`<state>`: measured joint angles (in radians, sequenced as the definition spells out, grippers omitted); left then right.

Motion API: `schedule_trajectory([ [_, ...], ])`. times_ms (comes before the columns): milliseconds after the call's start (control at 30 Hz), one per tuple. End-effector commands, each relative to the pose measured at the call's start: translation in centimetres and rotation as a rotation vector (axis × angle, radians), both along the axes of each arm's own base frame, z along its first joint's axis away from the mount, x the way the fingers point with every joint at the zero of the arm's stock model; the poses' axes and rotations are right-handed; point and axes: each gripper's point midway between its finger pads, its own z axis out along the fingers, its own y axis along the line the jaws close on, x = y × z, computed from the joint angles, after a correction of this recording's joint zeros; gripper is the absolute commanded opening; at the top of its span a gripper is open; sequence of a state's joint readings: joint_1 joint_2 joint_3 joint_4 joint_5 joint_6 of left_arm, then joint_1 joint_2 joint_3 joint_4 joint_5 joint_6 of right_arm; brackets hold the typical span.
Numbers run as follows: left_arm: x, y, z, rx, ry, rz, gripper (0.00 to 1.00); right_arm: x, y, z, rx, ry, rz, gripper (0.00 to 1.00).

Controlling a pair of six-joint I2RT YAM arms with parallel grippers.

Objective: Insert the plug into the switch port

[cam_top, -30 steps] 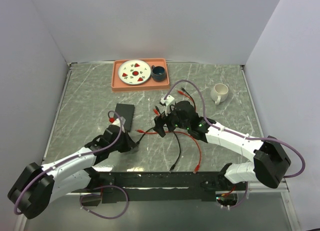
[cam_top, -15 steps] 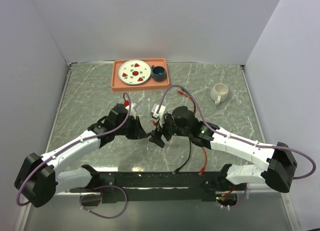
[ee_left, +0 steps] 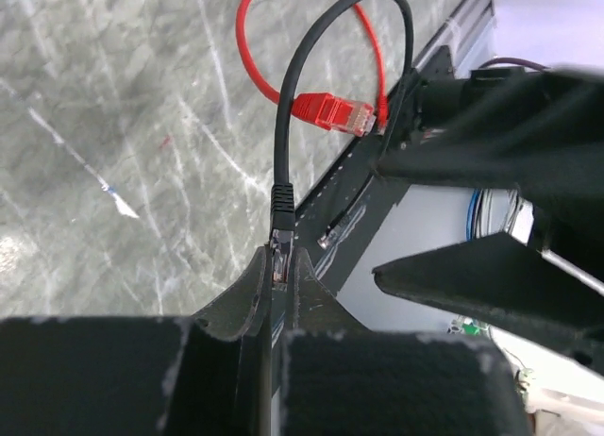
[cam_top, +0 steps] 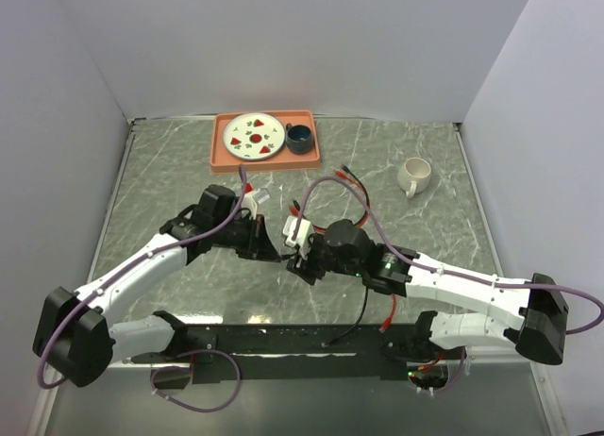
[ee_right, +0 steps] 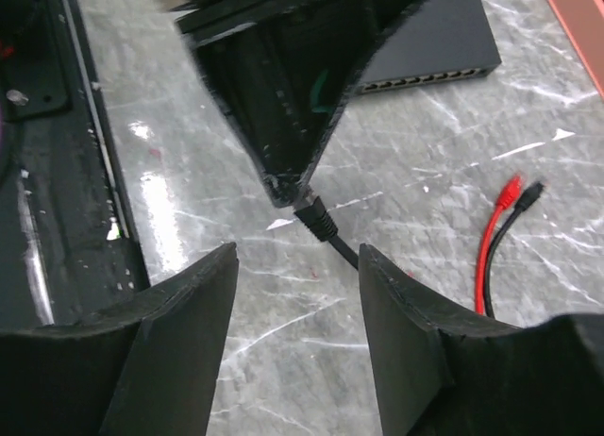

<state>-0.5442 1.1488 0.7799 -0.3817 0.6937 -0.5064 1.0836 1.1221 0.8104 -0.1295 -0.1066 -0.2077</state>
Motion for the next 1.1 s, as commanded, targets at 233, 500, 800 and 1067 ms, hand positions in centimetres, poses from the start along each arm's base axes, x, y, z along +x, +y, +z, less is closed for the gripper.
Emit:
schedule_trajectory([
  [233,8.1,4.1,-2.1,0.273,-0.004,0.274,0.01,4.3,0.4,0.0,-0.038,-0.158,-0.190,0.49],
  [500,14.0,3.4,-0.6,0.293,-0.143,0.362,0.01,6.1,0.6,2.9,0.018,-0.201,-0.231,0.64],
  [800,8.7,-0.3,0.7,0.115,-0.033,-0.079,0.01,5.2,-0.9,3.1,-0.012,-0.221,-0.168,0.65],
  [1067,6.8,-0.6,3.4,-0.003,-0.032,-0.220,0.01,4.0,-1.0,2.1,0.025,-0.167,-0.076,0.52],
])
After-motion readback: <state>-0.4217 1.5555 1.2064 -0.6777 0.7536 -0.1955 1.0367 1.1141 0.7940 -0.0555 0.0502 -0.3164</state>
